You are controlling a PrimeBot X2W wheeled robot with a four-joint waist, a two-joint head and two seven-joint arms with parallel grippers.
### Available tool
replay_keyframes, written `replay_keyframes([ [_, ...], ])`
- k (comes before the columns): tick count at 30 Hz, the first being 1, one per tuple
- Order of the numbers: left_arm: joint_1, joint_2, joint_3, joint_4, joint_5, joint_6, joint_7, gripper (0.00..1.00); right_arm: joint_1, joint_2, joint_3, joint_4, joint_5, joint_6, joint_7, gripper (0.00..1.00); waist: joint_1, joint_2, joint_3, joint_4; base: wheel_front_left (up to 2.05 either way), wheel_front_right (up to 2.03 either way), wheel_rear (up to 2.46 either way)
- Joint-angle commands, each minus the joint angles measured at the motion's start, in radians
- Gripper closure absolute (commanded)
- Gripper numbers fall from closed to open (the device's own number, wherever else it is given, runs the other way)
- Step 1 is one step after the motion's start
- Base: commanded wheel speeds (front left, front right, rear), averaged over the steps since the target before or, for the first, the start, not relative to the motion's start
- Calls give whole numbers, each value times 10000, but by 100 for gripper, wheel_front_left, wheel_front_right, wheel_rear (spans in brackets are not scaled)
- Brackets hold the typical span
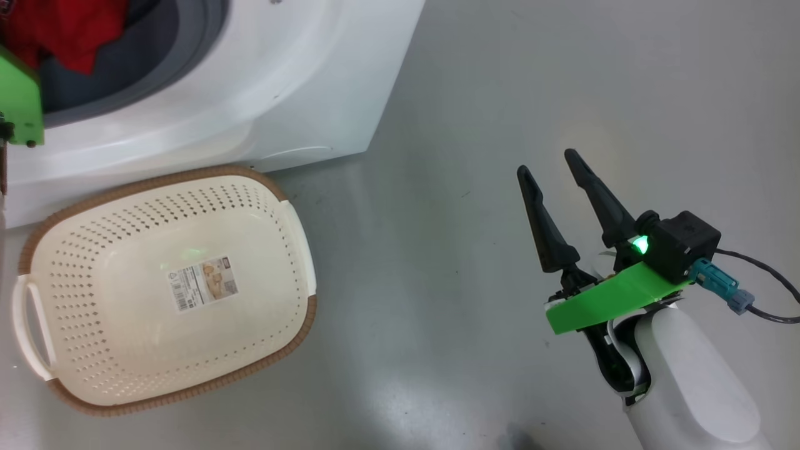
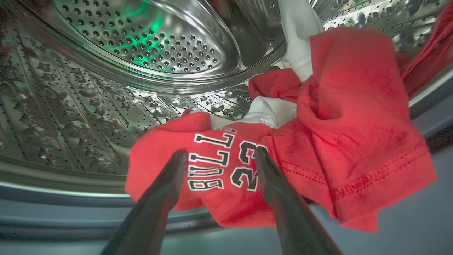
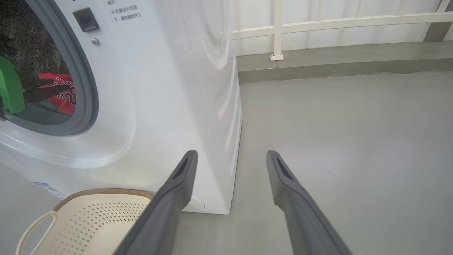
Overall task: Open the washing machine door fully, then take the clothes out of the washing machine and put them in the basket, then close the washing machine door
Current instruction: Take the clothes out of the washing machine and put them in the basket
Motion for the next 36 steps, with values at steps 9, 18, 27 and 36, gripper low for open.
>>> replay_keyframes([
  [9, -416, 689, -119, -55, 88, 230, 213, 0, -155, 48, 369, -290, 181, 63, -65, 0, 0, -1, 186, -228, 0, 0, 0],
  [18, -575, 889, -404, -1, 180, 303, 513, 8, -242, 48, 438, -330, 199, 63, -65, 0, 0, -1, 291, -340, 0, 0, 0],
  [27, -703, 1106, -707, 25, 285, 336, 740, 100, -279, 49, 443, -379, 199, 63, -65, 0, 0, -1, 340, -399, 0, 0, 0],
  [36, -547, 967, -346, 36, -367, 122, 210, 100, -297, 49, 362, -363, 172, 63, -65, 0, 0, -1, 216, -290, 0, 0, 0],
])
